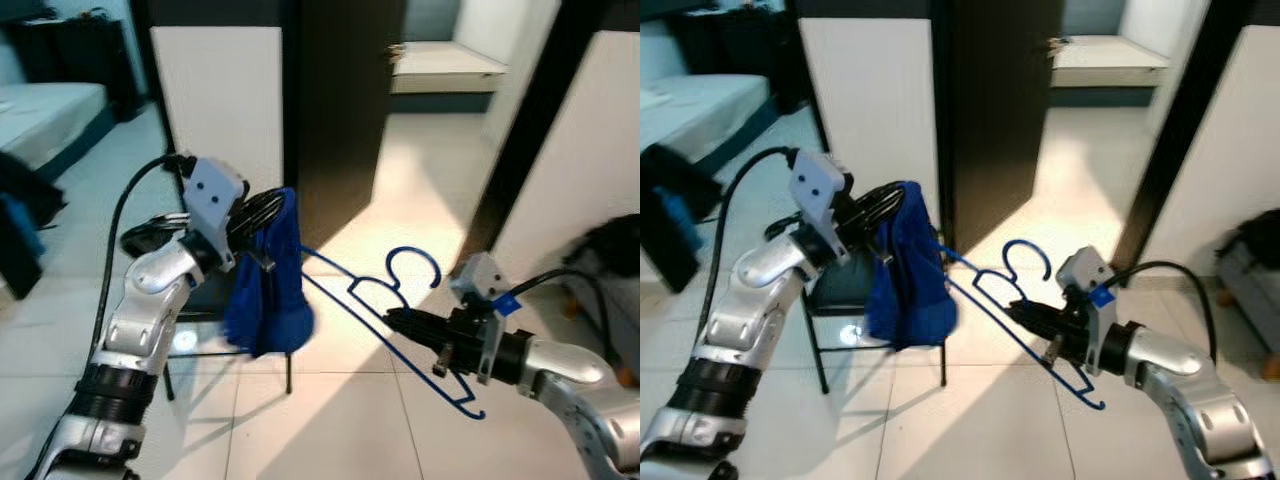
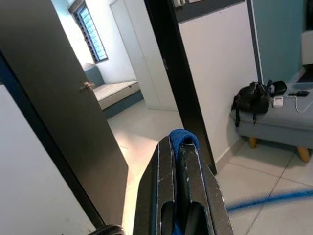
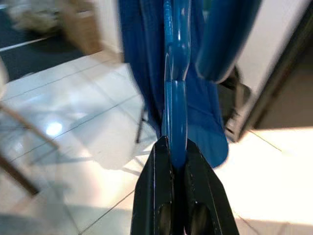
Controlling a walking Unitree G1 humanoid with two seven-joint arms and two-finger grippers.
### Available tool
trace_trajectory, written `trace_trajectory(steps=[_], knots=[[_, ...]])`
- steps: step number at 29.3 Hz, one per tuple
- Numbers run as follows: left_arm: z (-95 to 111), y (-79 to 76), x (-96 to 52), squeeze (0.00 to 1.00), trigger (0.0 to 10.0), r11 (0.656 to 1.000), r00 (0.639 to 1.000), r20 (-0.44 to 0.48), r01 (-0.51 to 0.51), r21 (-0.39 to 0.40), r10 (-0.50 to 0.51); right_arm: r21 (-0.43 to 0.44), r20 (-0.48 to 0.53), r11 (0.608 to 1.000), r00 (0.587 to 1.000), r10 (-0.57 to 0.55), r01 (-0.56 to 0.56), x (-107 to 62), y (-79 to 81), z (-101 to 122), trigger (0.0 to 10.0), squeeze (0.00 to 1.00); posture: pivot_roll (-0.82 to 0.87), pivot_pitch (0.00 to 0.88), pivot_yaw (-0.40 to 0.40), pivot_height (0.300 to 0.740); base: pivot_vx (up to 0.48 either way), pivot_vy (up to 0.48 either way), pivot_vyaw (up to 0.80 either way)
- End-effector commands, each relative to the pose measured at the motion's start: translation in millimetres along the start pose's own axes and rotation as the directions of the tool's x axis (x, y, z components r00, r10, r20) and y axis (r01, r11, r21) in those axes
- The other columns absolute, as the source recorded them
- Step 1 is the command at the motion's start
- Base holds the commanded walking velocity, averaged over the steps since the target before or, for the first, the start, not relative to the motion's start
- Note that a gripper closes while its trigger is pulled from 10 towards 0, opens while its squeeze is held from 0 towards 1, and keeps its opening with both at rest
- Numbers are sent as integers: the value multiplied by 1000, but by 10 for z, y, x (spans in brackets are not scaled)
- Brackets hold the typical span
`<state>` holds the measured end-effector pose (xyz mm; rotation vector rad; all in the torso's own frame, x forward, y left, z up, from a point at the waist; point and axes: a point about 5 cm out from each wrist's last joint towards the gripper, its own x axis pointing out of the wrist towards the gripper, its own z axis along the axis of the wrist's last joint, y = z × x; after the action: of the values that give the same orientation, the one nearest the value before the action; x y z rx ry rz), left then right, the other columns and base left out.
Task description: Hang hanger
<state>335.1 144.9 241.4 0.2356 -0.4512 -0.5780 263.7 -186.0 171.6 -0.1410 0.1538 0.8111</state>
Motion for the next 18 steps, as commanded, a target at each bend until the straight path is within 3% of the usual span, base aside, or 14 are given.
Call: trace_trajectory(steps=[1, 4, 6, 8, 13, 18], knots=[[-55, 34, -23, 0, 10000, 999, 999, -34, -40, 16, 40, 0, -12, 999, 999, -37, 37, 45, -11, -30, 10000, 0, 23, 0, 24, 740, 0, 0, -800], [-131, 111, -72, 0, 10000, 987, 985, -76, -153, 41, 156, 27, -19, 994, 995, -102, 102, 130, 10, -106, 10000, 0, 23, 0, 19, 740, 0, 0, -800], [-131, 111, -72, 0, 10000, 987, 985, -76, -153, 41, 156, 27, -19, 994, 995, -102, 102, 130, 10, -106, 10000, 0, 23, 0, 19, 740, 0, 0, -800], [-165, 195, -126, 0, 10000, 971, 966, -100, -234, 54, 238, 46, -16, 990, 991, -135, 135, 186, 30, -130, 10000, 0, 22, 0, 16, 740, 0, 0, -800], [-216, 299, -212, 0, 10000, 949, 941, -132, -303, 84, 312, 83, -13, 981, 985, -174, 174, 237, 1, -148, 10000, 0, 23, 0, 10, 740, 0, 0, -800], [-196, 311, -205, 0, 10000, 943, 936, -120, -324, 77, 331, 100, -7, 969, 974, -228, 227, 276, -40, -142, 10000, 0, 24, 0, 8, 740, 0, 0, -800]])
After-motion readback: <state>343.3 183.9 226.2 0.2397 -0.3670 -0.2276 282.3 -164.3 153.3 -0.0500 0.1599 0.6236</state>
